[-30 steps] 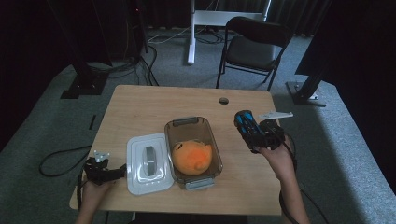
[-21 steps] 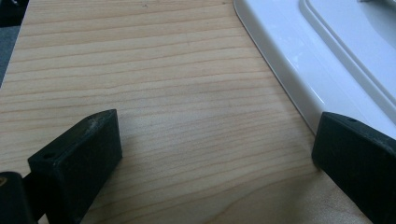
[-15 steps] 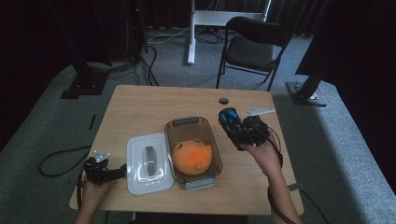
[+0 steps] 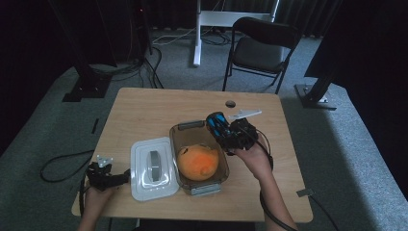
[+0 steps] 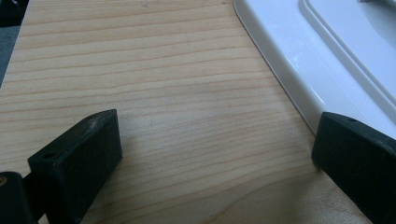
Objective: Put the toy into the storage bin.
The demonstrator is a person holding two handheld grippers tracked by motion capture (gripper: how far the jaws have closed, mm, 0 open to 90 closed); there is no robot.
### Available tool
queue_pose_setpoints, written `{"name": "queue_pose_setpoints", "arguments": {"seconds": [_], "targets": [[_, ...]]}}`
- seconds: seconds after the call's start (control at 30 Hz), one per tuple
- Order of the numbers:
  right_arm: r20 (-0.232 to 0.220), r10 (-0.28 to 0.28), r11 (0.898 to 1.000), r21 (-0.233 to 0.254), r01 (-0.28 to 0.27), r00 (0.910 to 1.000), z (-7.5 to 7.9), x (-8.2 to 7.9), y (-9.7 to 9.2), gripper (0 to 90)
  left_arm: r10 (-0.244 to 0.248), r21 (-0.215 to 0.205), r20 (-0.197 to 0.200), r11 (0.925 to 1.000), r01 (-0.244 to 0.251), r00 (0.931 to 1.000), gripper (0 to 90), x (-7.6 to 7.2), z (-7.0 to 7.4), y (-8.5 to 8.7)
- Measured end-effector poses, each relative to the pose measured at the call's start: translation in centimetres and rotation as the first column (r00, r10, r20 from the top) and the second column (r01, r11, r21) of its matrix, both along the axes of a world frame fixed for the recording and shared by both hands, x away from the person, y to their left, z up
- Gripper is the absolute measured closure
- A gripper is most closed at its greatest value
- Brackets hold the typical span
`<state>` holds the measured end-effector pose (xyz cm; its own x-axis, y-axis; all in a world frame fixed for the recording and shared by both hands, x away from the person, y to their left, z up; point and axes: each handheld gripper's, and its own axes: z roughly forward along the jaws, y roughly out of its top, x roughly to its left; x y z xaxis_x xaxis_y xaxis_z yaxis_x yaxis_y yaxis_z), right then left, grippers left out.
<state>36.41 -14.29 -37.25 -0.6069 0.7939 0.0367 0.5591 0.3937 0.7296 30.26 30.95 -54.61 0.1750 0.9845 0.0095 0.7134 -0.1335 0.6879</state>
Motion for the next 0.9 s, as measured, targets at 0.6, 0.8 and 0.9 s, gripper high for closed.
{"name": "queue_pose_setpoints", "arguments": {"seconds": [0.6, 0.8, 0.9], "targets": [[-0.039, 0.072, 0.997, 0.003, -0.072, 0.9966, -1.4, 0.2, 4.8, 26.1, 0.0, 0.0, 0.0, 1.0, 0.0, 1.0, 1.9, 0.0, 0.0, 0.0], [-0.055, 0.074, 0.997, 0.005, -0.074, 0.9957, -2.0, 0.4, 5.2, 26.1, 0.0, -0.001, 0.001, 1.0, 0.0, 1.0, 1.9, 0.0, 0.0, 0.0], [-0.06, 0.081, 0.997, 0.008, -0.081, 0.9949, -2.2, 0.4, 5.6, 26.1, 0.0, 0.0, 0.001, 1.0, 0.0, 1.0, 1.9, 0.0, 0.0, 0.0]]}}
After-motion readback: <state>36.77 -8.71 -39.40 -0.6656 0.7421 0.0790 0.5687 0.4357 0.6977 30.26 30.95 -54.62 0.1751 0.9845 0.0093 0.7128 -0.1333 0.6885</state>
